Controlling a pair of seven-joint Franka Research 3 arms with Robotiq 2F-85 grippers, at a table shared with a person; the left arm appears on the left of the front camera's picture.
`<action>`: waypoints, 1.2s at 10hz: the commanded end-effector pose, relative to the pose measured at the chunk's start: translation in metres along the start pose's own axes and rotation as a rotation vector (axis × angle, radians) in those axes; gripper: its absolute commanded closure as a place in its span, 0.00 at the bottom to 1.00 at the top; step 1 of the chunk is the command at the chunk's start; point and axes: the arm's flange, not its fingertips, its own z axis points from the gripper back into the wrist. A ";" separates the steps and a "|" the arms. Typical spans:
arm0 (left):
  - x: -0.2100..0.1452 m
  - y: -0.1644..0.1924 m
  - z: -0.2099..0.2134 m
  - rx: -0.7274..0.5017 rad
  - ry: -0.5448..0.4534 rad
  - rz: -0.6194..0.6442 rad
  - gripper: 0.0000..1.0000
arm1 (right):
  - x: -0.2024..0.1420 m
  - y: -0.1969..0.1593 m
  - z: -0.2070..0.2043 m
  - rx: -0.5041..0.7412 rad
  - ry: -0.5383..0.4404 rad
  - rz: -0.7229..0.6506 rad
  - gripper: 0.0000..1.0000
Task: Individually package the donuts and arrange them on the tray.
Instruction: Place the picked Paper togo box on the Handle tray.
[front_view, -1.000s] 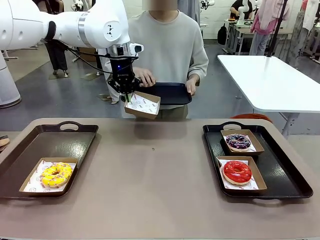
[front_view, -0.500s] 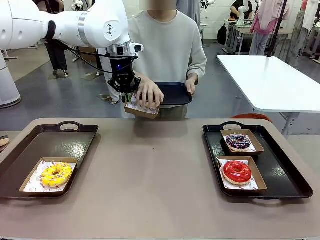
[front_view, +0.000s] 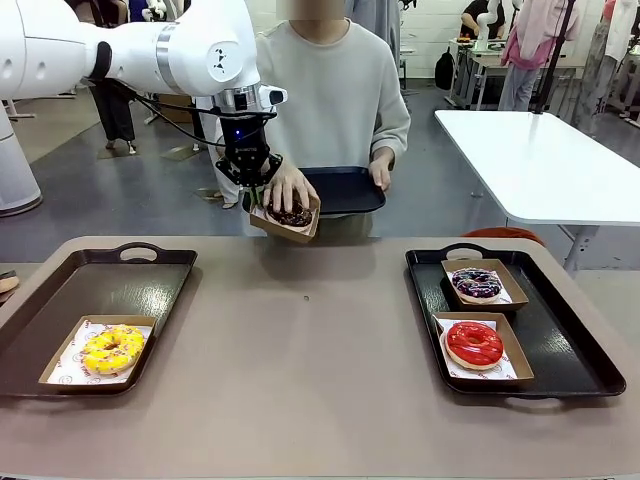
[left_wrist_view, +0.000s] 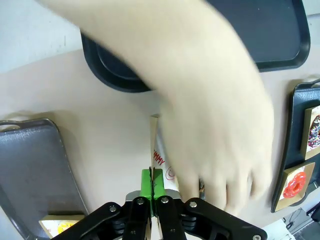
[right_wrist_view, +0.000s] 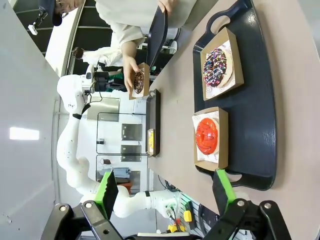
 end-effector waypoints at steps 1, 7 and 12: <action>-0.005 0.003 0.002 0.002 -0.003 -0.002 1.00 | -0.003 0.003 0.002 -0.004 0.004 0.001 0.00; -0.005 0.003 0.002 0.002 -0.003 -0.002 1.00 | -0.003 0.003 0.002 -0.004 0.004 0.001 0.00; -0.005 0.003 0.002 0.002 -0.003 -0.002 1.00 | -0.003 0.003 0.002 -0.004 0.004 0.001 0.00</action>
